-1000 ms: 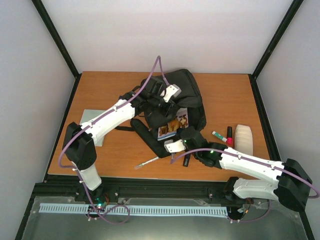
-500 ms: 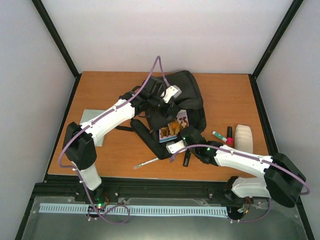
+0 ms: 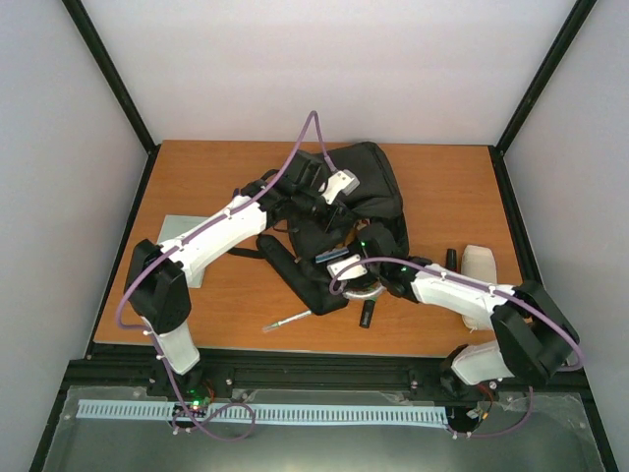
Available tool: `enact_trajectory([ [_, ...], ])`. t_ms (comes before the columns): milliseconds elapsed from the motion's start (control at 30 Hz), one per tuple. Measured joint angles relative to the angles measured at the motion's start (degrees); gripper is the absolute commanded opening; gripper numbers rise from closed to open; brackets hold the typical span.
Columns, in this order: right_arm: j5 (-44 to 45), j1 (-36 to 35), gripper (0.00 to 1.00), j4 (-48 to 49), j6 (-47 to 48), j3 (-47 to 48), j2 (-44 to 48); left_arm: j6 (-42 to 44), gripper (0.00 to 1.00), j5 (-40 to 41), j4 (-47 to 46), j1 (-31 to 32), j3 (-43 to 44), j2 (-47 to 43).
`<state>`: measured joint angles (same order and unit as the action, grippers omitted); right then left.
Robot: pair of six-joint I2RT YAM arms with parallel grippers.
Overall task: Pack the student bag
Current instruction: Place the book in the student bag.
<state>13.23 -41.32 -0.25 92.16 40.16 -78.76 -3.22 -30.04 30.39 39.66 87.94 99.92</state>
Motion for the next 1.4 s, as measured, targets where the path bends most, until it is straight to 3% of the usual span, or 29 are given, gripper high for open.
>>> enact_trajectory([
  [667,-3.4,7.0,0.08,18.9,4.7,1.9,-15.4,-0.1,0.01,-0.4,-0.4,0.0,0.4,1.1],
  [733,-3.5,7.3,0.11,20.0,4.7,2.4,-16.6,-0.1,0.01,-0.2,-0.5,-0.1,0.5,1.5],
  [933,-4.0,7.6,0.39,19.3,3.5,1.1,-16.2,-0.2,0.02,-0.1,-0.6,0.0,0.6,2.3],
  [1133,-7.4,7.1,0.55,6.5,-1.5,-2.4,-3.1,-0.2,0.04,0.6,0.7,0.3,2.8,4.7],
  [1267,-9.6,6.4,0.58,-4.3,-7.9,-3.3,7.6,-0.5,0.17,1.5,2.1,0.5,7.6,9.5],
  [1400,-12.5,6.3,0.58,-16.0,-16.0,-3.6,15.1,-1.7,0.46,2.5,4.0,0.5,13.4,15.9],
])
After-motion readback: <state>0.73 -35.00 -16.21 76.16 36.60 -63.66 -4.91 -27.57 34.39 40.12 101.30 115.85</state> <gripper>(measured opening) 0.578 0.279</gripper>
